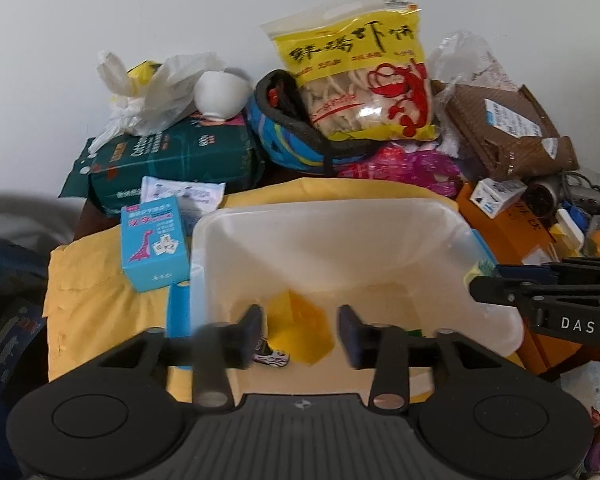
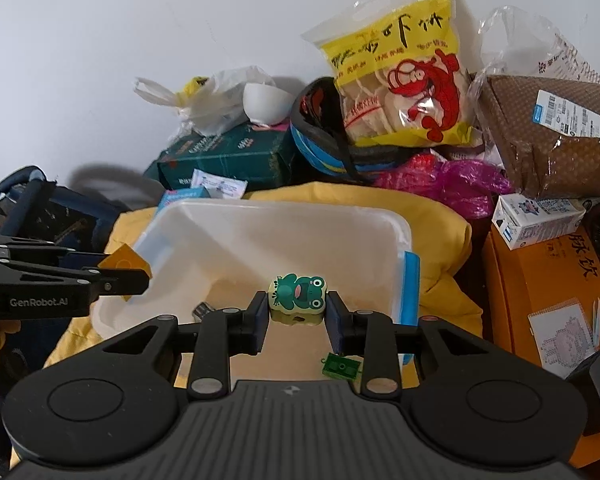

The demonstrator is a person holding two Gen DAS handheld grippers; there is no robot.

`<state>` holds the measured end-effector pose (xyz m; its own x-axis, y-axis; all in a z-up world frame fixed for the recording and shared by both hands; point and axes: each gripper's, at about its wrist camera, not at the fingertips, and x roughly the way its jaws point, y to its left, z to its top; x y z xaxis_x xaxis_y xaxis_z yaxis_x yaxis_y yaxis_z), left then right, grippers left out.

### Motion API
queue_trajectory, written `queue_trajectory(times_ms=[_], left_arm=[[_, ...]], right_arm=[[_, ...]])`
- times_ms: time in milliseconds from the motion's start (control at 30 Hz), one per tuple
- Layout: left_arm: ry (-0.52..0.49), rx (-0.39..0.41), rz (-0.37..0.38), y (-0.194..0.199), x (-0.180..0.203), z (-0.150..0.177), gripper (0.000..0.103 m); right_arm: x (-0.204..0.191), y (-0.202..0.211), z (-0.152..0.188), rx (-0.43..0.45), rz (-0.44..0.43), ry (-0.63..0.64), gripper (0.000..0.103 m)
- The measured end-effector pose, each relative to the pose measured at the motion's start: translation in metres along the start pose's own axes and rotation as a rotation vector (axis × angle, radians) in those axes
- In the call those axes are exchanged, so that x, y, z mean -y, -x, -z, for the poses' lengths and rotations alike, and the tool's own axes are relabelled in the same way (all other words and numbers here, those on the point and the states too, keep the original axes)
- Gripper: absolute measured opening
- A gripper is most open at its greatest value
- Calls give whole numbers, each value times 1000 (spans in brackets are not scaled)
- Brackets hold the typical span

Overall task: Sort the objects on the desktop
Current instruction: 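Carry the yellow brick and the green frog over the white bin and open both tools, then grasp the blue Lego brick with the left tool while the right tool grasps the beige figure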

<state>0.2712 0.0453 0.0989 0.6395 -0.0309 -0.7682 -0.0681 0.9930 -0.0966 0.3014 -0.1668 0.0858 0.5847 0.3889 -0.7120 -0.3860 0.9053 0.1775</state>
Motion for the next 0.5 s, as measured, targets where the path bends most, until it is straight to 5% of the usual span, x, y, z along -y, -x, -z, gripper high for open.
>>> queue_trajectory(times_ms=[67,133,333,500], left_arm=[[8,16,-20,0,-2,2,61],[-1,29,-19,3,-4,4,61],[-10,121,-14,29,-14,32,61],[-14,175,5,58,-16,91,61]], right_arm=[[2,-4,-1,-6,18,-7,40],[2,-5,-1,-2,24,-7,56],[-1,9,8,50,4,13,56],[-12,38,43,118,-28,60,56]])
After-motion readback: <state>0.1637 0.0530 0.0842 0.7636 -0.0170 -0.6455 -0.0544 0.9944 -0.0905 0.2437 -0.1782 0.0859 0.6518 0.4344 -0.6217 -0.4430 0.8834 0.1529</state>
